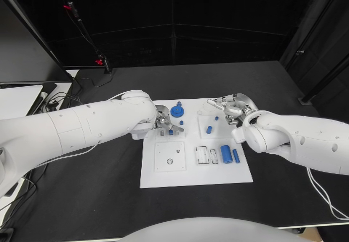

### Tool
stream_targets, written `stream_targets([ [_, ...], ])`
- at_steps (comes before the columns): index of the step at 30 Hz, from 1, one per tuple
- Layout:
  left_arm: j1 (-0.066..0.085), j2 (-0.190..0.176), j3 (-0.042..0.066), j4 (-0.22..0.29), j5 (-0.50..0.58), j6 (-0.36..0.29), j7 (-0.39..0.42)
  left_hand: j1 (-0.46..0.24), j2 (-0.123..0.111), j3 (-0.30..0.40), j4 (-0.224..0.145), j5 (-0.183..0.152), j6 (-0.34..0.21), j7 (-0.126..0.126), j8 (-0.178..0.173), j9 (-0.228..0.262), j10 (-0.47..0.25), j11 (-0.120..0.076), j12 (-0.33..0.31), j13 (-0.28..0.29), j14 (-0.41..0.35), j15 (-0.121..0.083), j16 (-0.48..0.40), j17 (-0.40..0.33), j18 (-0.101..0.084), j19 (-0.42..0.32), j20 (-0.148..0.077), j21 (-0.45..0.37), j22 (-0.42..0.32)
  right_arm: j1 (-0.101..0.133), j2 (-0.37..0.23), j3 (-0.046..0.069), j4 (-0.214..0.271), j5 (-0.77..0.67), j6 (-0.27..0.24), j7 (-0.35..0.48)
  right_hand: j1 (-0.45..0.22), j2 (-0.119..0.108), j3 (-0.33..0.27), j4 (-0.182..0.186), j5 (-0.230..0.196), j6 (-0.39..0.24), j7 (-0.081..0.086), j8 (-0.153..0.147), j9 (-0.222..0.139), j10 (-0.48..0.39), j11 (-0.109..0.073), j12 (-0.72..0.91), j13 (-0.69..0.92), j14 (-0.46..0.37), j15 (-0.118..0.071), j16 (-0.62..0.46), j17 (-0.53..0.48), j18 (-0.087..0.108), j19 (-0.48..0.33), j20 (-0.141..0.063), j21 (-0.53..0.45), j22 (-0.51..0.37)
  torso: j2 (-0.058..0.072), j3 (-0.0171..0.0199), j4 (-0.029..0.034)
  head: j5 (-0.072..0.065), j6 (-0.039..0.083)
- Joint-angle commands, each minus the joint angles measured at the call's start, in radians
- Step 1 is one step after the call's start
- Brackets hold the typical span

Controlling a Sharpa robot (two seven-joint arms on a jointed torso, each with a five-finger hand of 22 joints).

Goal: Assemble the parts on the task board

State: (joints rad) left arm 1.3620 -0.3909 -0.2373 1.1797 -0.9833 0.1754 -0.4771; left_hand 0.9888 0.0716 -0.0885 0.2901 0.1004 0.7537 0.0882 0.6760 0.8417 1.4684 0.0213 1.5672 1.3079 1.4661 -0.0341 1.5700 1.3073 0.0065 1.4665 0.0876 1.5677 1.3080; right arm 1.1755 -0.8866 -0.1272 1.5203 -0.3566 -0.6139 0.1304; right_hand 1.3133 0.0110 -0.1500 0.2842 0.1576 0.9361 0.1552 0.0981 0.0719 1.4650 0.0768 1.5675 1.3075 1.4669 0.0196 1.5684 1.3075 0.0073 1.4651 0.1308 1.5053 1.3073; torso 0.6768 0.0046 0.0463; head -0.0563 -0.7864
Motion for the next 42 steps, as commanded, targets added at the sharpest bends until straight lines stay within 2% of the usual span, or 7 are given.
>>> stream_targets([
  [1,0.001,0.002,0.000,0.000,0.019,0.013,0.007,0.001,0.012,-0.005,0.001,-0.005,-0.002,-0.004,0.000,0.000,0.102,0.005,0.004,0.263,0.105,0.008,0.001,0.263,-0.006,0.104,0.005,0.003,0.263,0.001,0.001,0.000,0.001,-0.001,-0.002,0.003,-0.001,0.009,-0.005,-0.001,0.007,0.005,0.000,0.006,-0.001,0.106,0.006,0.003,0.263,0.104,0.007,0.002,0.263,0.015,0.046,0.005,-0.002,0.226,0.000,0.0001,-0.0004,-0.001,0.000],
  [11,0.001,-0.005,0.000,0.002,0.018,-0.004,-0.004,0.004,0.015,-0.006,0.001,-0.004,-0.004,-0.004,-0.001,0.000,0.102,0.005,0.004,0.263,0.105,0.008,0.001,0.263,-0.006,0.104,0.005,0.003,0.263,0.001,0.002,0.000,0.000,-0.001,0.000,0.002,-0.001,0.010,-0.006,0.000,0.007,0.005,0.000,0.006,-0.001,0.106,0.006,0.003,0.263,0.104,0.007,0.002,0.263,0.016,0.045,0.005,-0.003,0.226,0.000,0.0002,0.0012,-0.002,0.000],
  [24,0.001,-0.019,0.000,0.007,-0.031,-0.046,-0.006,0.004,0.015,-0.007,0.001,-0.004,-0.004,-0.004,-0.001,0.000,0.102,0.005,0.004,0.263,0.105,0.008,0.001,0.263,-0.006,0.104,0.005,0.003,0.263,0.000,0.005,0.000,-0.002,-0.001,0.002,0.001,-0.001,0.010,-0.006,0.000,0.007,0.005,0.000,0.006,-0.001,0.106,0.006,0.003,0.263,0.104,0.007,0.002,0.263,0.016,0.045,0.005,-0.003,0.226,0.000,-0.0002,0.0000,0.002,0.003],
  [31,0.001,-0.022,0.000,0.007,-0.035,-0.062,0.009,0.032,0.018,-0.014,-0.001,0.000,-0.001,-0.006,0.002,0.004,0.102,0.004,0.004,0.263,0.105,0.007,0.001,0.263,-0.006,0.104,0.005,0.003,0.263,-0.001,0.005,0.000,-0.002,-0.001,0.001,0.001,-0.001,0.010,-0.006,0.000,0.007,0.005,0.000,0.006,-0.001,0.106,0.006,0.003,0.263,0.104,0.007,0.002,0.263,0.016,0.045,0.005,-0.003,0.226,0.000,-0.0005,-0.0008,0.002,0.003],
  [35,0.001,-0.019,0.000,0.006,-0.036,-0.068,0.016,0.073,0.022,-0.020,-0.001,0.023,0.004,-0.009,0.006,0.010,0.102,0.001,0.004,0.263,0.105,0.005,0.001,0.263,-0.006,0.104,0.004,0.003,0.263,-0.001,0.006,0.000,-0.002,-0.001,0.000,0.001,-0.001,0.011,-0.006,0.000,0.008,0.005,0.000,0.006,-0.001,0.106,0.006,0.003,0.263,0.104,0.007,0.002,0.263,0.016,0.045,0.006,-0.003,0.226,0.001,-0.0004,-0.0012,0.001,0.003],
  [38,0.001,-0.014,0.000,0.004,-0.036,-0.064,0.019,0.080,0.022,-0.023,-0.001,0.028,0.006,-0.010,0.007,0.011,0.102,0.000,0.004,0.263,0.105,0.005,0.001,0.263,-0.006,0.104,0.004,0.003,0.263,-0.001,0.007,0.000,-0.002,-0.001,0.000,0.001,0.000,0.011,-0.007,0.000,0.008,0.006,0.001,0.006,-0.001,0.106,0.006,0.003,0.263,0.104,0.007,0.002,0.263,0.016,0.044,0.006,-0.003,0.226,0.001,-0.0005,-0.0014,0.000,0.002],
  [42,0.001,-0.003,0.000,0.002,-0.036,-0.054,0.020,0.107,0.028,-0.030,0.000,0.055,0.017,-0.015,0.009,0.014,0.102,-0.004,0.004,0.263,0.105,0.002,0.001,0.263,-0.006,0.104,0.001,0.003,0.263,-0.001,0.007,0.000,-0.002,-0.001,-0.001,0.000,0.000,0.012,-0.007,0.000,0.009,0.006,0.001,0.006,-0.001,0.106,0.006,0.003,0.263,0.104,0.007,0.002,0.263,0.016,0.044,0.006,-0.004,0.226,0.001,-0.0001,-0.0010,0.000,0.003],
])
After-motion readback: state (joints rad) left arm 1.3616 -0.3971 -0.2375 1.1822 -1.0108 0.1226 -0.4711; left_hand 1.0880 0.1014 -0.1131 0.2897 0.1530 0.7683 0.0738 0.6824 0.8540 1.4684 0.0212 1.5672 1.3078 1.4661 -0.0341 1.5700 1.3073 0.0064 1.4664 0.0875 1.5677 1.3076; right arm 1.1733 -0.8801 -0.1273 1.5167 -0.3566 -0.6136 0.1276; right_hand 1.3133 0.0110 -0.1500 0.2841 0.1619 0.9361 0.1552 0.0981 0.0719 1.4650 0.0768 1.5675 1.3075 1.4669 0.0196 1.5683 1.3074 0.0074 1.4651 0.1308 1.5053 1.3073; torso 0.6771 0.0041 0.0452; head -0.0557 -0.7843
